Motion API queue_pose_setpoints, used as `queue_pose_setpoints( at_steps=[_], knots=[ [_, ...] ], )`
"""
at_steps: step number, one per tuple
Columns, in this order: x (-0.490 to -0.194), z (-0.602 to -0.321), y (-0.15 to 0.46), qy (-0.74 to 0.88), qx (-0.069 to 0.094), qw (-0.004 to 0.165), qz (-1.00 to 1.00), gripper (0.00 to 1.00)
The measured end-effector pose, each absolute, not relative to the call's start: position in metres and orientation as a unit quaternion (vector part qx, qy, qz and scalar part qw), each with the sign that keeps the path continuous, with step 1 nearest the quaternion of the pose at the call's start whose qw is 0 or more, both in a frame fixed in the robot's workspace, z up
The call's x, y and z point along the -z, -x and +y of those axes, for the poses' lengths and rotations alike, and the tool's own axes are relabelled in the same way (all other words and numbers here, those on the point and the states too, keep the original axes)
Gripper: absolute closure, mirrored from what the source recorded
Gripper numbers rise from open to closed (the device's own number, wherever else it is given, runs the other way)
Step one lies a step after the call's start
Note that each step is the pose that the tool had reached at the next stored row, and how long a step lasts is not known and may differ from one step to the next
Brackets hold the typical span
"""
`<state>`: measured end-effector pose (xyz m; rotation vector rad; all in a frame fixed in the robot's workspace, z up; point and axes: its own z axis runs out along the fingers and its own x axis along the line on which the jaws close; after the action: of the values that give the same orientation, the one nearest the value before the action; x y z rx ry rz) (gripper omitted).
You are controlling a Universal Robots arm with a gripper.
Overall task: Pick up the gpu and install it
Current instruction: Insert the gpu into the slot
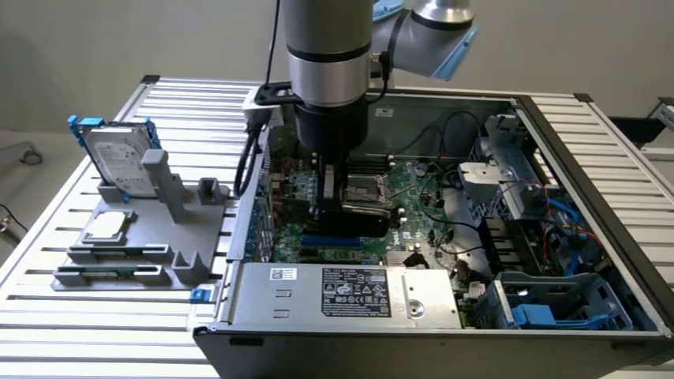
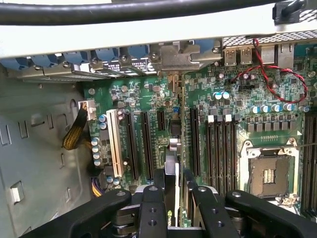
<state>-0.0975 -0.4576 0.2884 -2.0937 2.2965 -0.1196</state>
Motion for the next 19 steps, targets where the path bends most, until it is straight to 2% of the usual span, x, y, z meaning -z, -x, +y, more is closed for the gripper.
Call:
queue_pose_setpoints(
  at_steps=[19],
  knots=[
    [-0.2828, -0.4605, 0.0977, 0.673, 0.038, 0.017, 0.738, 0.74]
  ],
)
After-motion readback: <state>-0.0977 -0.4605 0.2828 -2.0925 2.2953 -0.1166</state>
